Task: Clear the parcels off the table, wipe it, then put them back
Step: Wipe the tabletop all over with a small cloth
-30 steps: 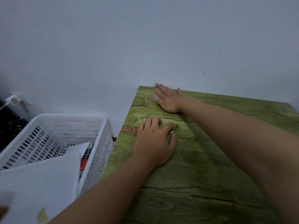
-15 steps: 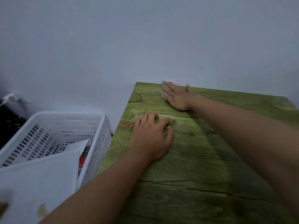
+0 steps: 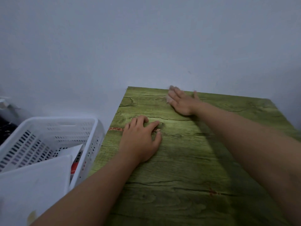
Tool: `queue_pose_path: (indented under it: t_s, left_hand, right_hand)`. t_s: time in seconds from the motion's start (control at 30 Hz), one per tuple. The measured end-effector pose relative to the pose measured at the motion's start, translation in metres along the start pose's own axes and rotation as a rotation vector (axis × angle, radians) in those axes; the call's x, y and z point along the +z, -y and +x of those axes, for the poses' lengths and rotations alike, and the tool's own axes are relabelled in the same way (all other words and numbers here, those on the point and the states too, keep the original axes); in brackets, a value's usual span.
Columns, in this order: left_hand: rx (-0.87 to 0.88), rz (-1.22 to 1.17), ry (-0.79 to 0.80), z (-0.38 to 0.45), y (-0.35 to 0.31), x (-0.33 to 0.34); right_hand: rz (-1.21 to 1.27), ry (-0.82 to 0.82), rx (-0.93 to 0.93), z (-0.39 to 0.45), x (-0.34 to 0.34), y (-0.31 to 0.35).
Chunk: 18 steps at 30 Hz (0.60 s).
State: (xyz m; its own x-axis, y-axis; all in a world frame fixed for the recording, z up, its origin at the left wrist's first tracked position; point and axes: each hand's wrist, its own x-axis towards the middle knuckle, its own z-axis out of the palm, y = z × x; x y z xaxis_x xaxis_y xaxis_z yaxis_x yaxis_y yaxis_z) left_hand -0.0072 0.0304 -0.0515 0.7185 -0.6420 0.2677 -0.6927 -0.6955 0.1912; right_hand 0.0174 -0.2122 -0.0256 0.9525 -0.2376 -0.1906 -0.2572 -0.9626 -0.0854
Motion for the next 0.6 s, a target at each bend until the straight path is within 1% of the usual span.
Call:
queue_pose_path:
  t_s: [0.03,0.1,0.13,0.17,0.23,0.27,0.37,0.4,0.43,0.5,0.53,0.6]
  left_hand:
    - [-0.003,-0.002,-0.001,-0.001,0.000,0.000]
    - [-0.005,-0.004,0.008,-0.002,0.000,-0.001]
    - [-0.002,-0.003,0.017,0.000,0.000,-0.002]
    - [-0.004,-0.004,0.025,0.001,0.000,-0.002]
    - [-0.013,-0.006,0.038,0.001,0.000,-0.003]
    - [-0.012,-0.006,0.038,0.001,-0.001,-0.003]
    - [-0.017,-0.001,0.032,-0.001,0.001,-0.003]
    - [-0.015,0.004,0.034,0.000,0.001,-0.003]
    - [-0.018,0.004,0.032,0.001,0.000,-0.002]
    - [-0.019,0.007,0.026,0.000,-0.002,-0.003]
    - [-0.016,0.010,0.020,0.000,-0.002,-0.003]
    - [-0.018,0.008,0.010,0.000,-0.002,-0.002]
  right_hand:
    - [0.013,-0.013,-0.008,-0.003,0.002,0.001]
    - [-0.020,-0.025,-0.119,-0.012,0.011,0.004]
    - [-0.030,-0.026,-0.137,-0.014,0.010,-0.003]
    - [-0.033,-0.028,-0.107,-0.013,0.005,-0.014]
    - [-0.007,-0.026,0.056,-0.011,-0.002,-0.035]
    - [0.016,-0.027,0.089,-0.015,-0.002,-0.039]
    - [-0.005,-0.018,-0.071,-0.028,0.013,-0.028]
    - [-0.011,-0.017,-0.088,-0.031,0.012,-0.032]
    - [-0.012,-0.016,-0.069,-0.031,0.008,-0.042]
    - [0.024,0.000,0.081,-0.033,-0.001,-0.062]
    - [0.038,0.000,0.119,-0.035,-0.001,-0.067]
    - [0.020,-0.013,0.047,-0.043,0.007,-0.067]
